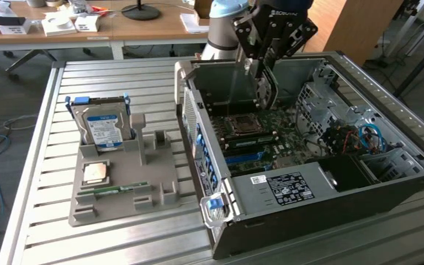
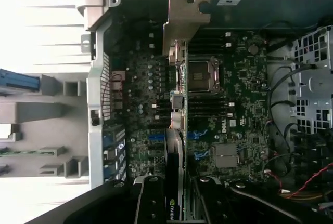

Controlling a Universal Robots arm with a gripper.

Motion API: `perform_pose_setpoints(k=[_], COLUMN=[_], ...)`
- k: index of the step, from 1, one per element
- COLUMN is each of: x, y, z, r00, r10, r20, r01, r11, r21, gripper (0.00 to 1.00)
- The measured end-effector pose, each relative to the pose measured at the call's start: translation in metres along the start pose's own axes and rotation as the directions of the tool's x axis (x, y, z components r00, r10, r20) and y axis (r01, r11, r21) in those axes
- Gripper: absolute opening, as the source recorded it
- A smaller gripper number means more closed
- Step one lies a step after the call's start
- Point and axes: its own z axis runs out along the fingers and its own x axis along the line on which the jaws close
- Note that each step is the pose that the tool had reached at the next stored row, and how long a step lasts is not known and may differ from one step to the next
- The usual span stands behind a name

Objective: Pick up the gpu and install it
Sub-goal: 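Pick up the gpu and move the gpu toward the slot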

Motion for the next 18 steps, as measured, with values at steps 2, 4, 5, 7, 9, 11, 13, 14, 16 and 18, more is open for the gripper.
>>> perform_pose_setpoints(k=[2, 4, 5, 7, 9, 11, 13, 14, 16, 18], x=[-0.007, -0.014, -0.018, -0.026, -0.032, -0.039, -0.046, -0.049, -0.054, -0.058], y=[0.0004, 0.0008, 0.001, 0.0015, 0.0018, 0.0022, 0.0026, 0.0027, 0.003, 0.0033], z=[0.0002, 0.0004, 0.0005, 0.0008, 0.001, 0.0012, 0.0014, 0.0014, 0.0016, 0.0018], r00=[1.0, 1.0, 1.0, 1.0, 1.0, 1.0, 0.9999, 0.9999, 0.9997, 0.9996], r10=[0.0, 0.0, 0.0, -0.003, -0.006, -0.01, -0.014, -0.017, -0.022, -0.027], r20=[-0.0001, -0.0003, -0.0004, -0.0008, -0.0011, -0.0015, -0.0021, -0.0024, -0.0029, -0.0033], r01=[0.0, 0.0, 0.0, 0.003, 0.006, 0.01, 0.014, 0.017, 0.022, 0.027], r11=[1.0, 1.0, 1.0, 1.0, 0.9999, 0.9999, 0.9998, 0.9998, 0.9996, 0.9995], r21=[-0.0021, -0.0044, -0.0058, -0.0084, -0.0103, -0.012, -0.0136, -0.0145, -0.016, -0.0169], gripper=[0.26, 0.26, 0.26, 0.26, 0.26, 0.26, 0.26, 0.26, 0.26, 0.26])
